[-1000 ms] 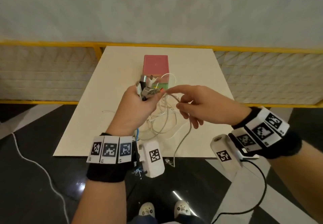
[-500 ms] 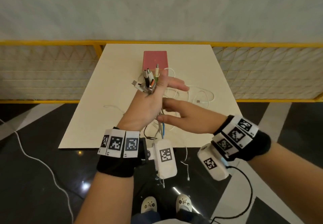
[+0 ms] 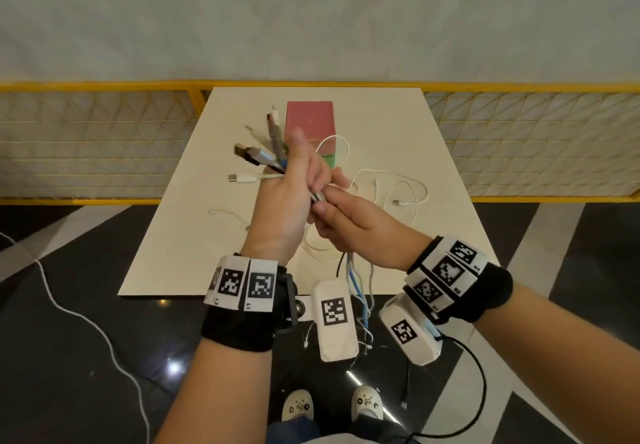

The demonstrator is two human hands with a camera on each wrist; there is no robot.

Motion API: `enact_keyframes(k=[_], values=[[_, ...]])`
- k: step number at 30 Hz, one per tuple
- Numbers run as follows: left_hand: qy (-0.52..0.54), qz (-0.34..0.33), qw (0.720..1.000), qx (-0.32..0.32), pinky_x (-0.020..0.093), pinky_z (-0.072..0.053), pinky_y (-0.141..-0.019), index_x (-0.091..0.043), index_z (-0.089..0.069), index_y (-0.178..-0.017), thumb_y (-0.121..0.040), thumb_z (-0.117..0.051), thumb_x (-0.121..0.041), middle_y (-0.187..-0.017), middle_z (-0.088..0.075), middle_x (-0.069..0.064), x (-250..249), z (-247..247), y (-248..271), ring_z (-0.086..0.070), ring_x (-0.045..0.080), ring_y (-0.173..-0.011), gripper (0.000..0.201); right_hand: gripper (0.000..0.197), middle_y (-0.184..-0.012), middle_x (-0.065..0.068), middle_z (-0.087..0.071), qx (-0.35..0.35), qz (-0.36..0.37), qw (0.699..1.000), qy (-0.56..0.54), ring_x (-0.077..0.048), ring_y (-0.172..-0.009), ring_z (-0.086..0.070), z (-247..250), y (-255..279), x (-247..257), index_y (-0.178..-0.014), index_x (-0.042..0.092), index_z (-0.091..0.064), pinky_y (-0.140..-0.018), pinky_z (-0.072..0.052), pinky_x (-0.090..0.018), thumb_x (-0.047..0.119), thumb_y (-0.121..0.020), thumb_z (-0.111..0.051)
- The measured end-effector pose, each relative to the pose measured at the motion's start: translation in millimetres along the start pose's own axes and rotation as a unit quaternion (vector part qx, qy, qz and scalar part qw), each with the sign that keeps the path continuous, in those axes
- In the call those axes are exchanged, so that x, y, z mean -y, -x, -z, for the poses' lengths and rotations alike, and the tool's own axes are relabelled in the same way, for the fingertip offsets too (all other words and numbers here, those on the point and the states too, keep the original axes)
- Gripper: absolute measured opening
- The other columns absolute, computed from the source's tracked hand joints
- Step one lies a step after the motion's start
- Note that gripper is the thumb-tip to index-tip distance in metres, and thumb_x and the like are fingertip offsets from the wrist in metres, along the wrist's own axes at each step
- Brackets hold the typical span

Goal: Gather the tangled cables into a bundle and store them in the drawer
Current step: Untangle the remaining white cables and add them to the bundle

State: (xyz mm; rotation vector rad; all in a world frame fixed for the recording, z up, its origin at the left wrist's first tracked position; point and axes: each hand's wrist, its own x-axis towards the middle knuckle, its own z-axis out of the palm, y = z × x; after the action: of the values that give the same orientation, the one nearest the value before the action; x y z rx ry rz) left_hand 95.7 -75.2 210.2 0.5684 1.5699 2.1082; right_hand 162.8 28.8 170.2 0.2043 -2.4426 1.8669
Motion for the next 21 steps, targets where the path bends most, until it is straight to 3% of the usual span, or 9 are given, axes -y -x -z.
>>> enact_keyframes(k=[2,4,8,11,13,15,17,21], values=[[0.094,-0.010,0.995,-0.028,0.021,-0.033,-0.045,-0.020,-0.031,-0.052,-0.104,-0.026,-0.047,-0.050,-0.025,-0.006,-7.5,3.7,-4.0,-0.030,0.011,-0.044,0.058,0.019,-0.069,0.005,-0.042,0.021,-0.007,0.996,0.084,-0.008,-0.055,-0.040,5.1,5.8,-7.9,-0.085,0.025,-0.042,-0.052,-0.041,-0.022,0.024,-0.101,-0.031],[0.135,-0.029,0.990,-0.039,0.022,-0.017,-0.040,-0.020,-0.029,-0.055,-0.105,-0.024,-0.046,-0.051,-0.020,-0.006,-18.8,11.7,-6.6,-0.016,0.009,-0.042,0.056,0.017,-0.073,0.004,-0.046,0.054,-0.021,0.981,0.186,-0.011,-0.058,-0.048,8.7,12.9,-25.6,-0.087,0.024,-0.038,-0.059,-0.048,-0.029,0.028,-0.102,-0.030],[0.119,-0.043,0.991,-0.048,0.024,-0.009,-0.040,-0.019,-0.035,-0.063,-0.105,-0.026,-0.044,-0.052,-0.020,-0.007,-28.2,18.9,-4.6,-0.011,0.009,-0.042,0.050,0.015,-0.073,-0.002,-0.048,0.073,-0.098,0.964,0.236,-0.027,-0.062,-0.049,9.8,20.4,-62.3,-0.094,0.017,-0.036,-0.068,-0.052,-0.045,0.028,-0.102,-0.029],[0.085,-0.052,0.995,-0.027,0.021,-0.011,-0.040,-0.018,-0.055,-0.094,-0.106,-0.031,-0.037,-0.053,-0.019,-0.007,-18.8,16.5,-2.9,-0.012,0.007,-0.041,0.033,0.017,-0.073,-0.004,-0.047,0.094,-0.121,0.956,0.250,-0.020,-0.060,-0.044,8.7,11.8,-73.0,-0.097,0.015,-0.035,-0.068,-0.051,-0.044,0.030,-0.102,-0.028],[0.066,-0.063,0.996,-0.013,0.021,-0.013,-0.040,-0.022,-0.055,-0.106,-0.106,-0.032,-0.038,-0.054,-0.019,-0.006,-15.5,15.4,-2.3,-0.012,0.008,-0.042,0.028,0.018,-0.073,-0.007,-0.045,0.112,-0.121,0.954,0.249,-0.019,-0.059,-0.043,8.1,6.6,-76.8,-0.097,0.016,-0.034,-0.067,-0.050,-0.042,0.033,-0.101,-0.027],[0.074,-0.060,0.995,-0.024,0.023,-0.010,-0.041,-0.019,-0.053,-0.087,-0.105,-0.030,-0.041,-0.053,-0.017,-0.006,-17.4,17.0,-2.7,-0.011,0.009,-0.042,0.037,0.018,-0.075,-0.007,-0.047,0.125,-0.127,0.954,0.242,-0.018,-0.060,-0.047,8.7,6.4,-82.2,-0.100,0.016,-0.034,-0.067,-0.050,-0.039,0.034,-0.101,-0.028],[0.094,-0.062,0.992,-0.051,0.026,-0.010,-0.041,-0.018,-0.039,-0.066,-0.106,-0.027,-0.042,-0.052,-0.017,-0.005,-20.9,20.5,-3.5,-0.011,0.010,-0.043,0.048,0.018,-0.080,-0.009,-0.052,0.131,-0.141,0.952,0.238,-0.015,-0.066,-0.059,8.8,10.7,-89.4,-0.104,0.015,-0.034,-0.071,-0.052,-0.037,0.032,-0.101,-0.030],[0.142,-0.087,0.982,-0.089,0.023,-0.022,-0.043,-0.019,-0.031,-0.055,-0.106,-0.035,-0.036,-0.053,-0.025,-0.004,-21.8,26.3,-6.8,-0.020,0.010,-0.046,0.053,0.015,-0.093,-0.010,-0.061,0.123,-0.194,0.943,0.241,-0.018,-0.085,-0.064,4.1,26.6,-109.0,-0.109,0.013,-0.034,-0.081,-0.051,-0.034,0.026,-0.101,-0.032]])
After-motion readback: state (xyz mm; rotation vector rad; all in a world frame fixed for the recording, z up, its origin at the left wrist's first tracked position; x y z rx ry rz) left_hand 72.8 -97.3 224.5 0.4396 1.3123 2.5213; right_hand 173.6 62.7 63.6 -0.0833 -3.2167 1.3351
